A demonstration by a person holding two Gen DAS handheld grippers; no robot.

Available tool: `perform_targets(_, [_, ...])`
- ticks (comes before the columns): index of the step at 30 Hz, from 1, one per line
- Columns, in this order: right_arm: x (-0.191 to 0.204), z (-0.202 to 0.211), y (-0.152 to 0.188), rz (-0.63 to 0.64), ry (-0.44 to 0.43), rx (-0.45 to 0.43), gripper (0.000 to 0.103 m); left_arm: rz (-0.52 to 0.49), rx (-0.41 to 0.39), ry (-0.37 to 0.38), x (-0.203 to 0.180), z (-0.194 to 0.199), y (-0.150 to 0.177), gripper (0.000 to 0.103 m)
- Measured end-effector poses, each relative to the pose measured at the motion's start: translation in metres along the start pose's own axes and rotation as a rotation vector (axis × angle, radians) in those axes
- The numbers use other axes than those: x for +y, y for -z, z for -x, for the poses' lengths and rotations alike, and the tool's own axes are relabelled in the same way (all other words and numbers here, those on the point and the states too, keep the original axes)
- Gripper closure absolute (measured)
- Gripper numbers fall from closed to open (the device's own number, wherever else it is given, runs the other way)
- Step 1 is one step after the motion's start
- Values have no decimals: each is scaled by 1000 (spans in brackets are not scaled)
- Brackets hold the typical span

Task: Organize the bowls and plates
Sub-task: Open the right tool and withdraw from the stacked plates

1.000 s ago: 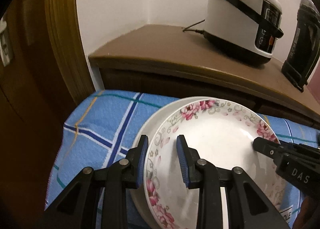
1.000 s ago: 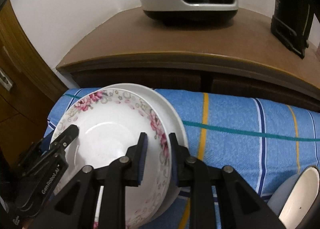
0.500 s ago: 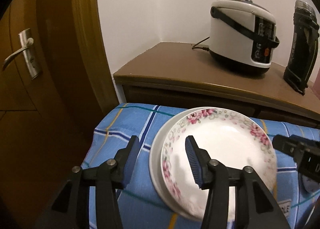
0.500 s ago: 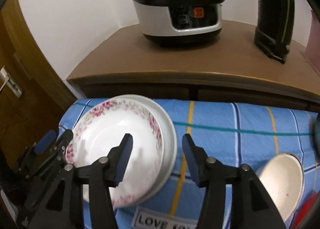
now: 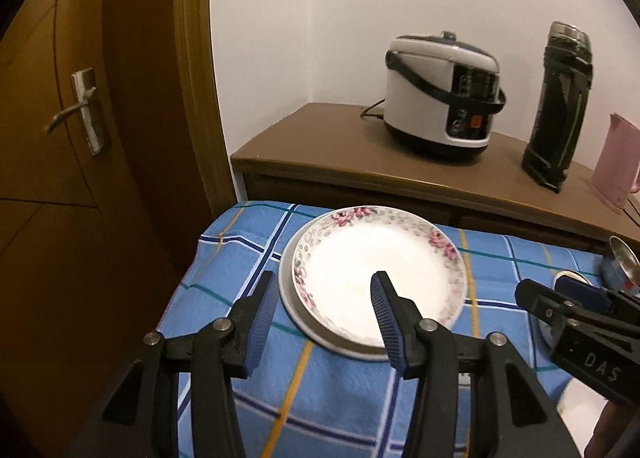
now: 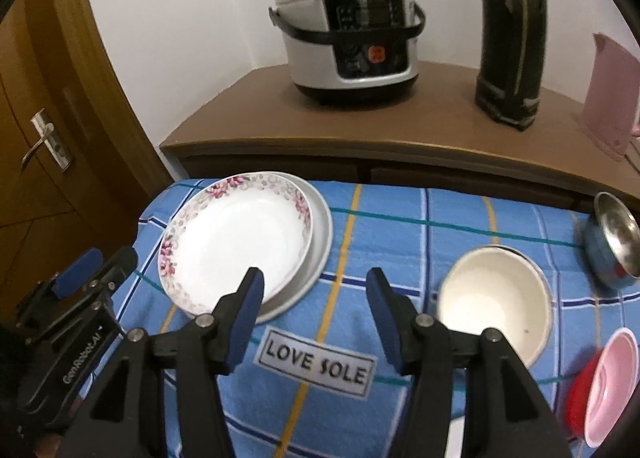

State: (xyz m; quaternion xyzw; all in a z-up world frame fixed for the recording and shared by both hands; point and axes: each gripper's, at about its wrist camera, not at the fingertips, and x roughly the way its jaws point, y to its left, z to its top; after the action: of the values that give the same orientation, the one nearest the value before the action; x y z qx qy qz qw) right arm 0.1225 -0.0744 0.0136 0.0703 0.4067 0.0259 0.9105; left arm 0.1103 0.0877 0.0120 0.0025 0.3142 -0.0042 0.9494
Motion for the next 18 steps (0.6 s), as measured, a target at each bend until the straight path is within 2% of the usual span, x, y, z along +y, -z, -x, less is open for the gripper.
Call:
perform_targets(2, [-2, 10, 6, 6, 13, -16, 44, -2, 0, 10, -4, 7, 3, 52])
perform_targets(18, [-33, 65, 42, -21, 54, -80, 44, -66, 13, 100, -59, 52, 36, 52])
